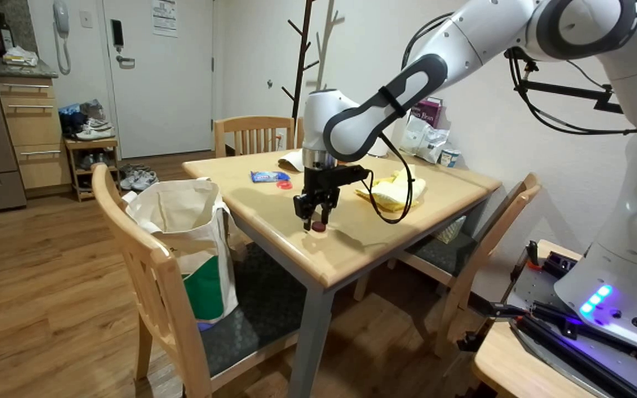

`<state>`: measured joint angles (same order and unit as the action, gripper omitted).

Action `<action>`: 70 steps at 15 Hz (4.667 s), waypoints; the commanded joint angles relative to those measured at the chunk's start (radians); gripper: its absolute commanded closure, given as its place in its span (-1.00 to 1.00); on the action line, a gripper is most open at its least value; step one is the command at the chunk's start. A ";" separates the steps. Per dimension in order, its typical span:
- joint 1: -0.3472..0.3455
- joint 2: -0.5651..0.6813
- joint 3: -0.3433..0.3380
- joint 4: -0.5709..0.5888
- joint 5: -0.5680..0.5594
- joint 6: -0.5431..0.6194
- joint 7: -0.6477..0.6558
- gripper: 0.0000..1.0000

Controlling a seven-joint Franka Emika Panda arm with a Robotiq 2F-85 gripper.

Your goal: Put the lid on the bottle

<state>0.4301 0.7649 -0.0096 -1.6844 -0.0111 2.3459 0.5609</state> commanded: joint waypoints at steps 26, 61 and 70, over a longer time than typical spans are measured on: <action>-0.026 0.038 0.004 -0.025 0.034 0.099 0.025 -1.00; -0.050 -0.061 0.031 -0.092 0.033 0.066 -0.044 0.19; -0.058 -0.055 0.039 -0.081 0.038 0.049 -0.059 -1.00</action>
<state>0.3877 0.7275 0.0166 -1.7598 0.0289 2.4236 0.5347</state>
